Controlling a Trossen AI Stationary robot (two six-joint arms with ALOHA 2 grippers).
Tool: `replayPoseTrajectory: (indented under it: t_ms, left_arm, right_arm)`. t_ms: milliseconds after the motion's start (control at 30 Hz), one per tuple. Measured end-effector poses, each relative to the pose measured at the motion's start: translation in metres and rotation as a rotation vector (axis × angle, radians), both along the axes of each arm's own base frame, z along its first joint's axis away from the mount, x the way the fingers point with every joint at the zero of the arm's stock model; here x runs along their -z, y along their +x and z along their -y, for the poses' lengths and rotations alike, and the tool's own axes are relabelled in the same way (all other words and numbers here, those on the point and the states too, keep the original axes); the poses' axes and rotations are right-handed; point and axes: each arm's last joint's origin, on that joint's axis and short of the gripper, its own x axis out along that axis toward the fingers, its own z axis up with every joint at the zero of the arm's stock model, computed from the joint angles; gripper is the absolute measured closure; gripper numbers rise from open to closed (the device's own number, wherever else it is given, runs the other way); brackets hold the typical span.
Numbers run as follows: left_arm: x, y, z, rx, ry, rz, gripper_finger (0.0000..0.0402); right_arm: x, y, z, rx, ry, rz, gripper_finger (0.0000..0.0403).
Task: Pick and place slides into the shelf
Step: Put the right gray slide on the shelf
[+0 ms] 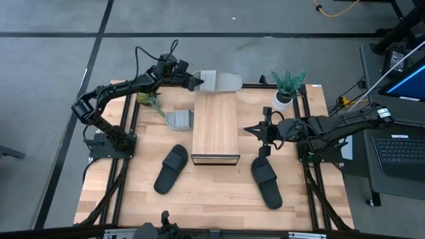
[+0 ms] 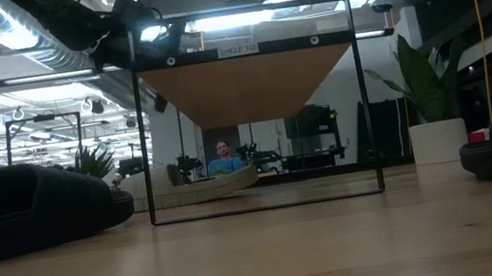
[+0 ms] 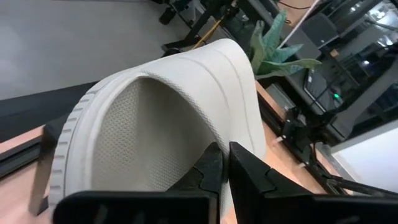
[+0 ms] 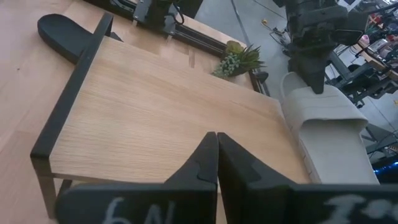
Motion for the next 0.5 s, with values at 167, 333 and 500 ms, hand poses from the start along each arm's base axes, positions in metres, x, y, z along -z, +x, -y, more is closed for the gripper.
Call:
replayPoseTrajectory:
  t_ms: [167,333,500]
  left_arm:
    - [0.0004,-0.0004,-0.0009,-0.034,0.009,-0.012,0.0387]
    - [0.0012,-0.0007,-0.0009,-0.044,0.007,-0.022,0.0386]
    - [0.0019,-0.001,-0.0006,-0.043,-0.001,-0.029,0.0386]
  right_arm:
    - [0.0,0.0,0.0,0.002,0.003,0.001,0.0398]
    - [0.0,0.0,0.0,0.002,0.003,0.001,0.0398]
    - [0.0001,0.0,0.0,0.001,0.003,0.0,0.0398]
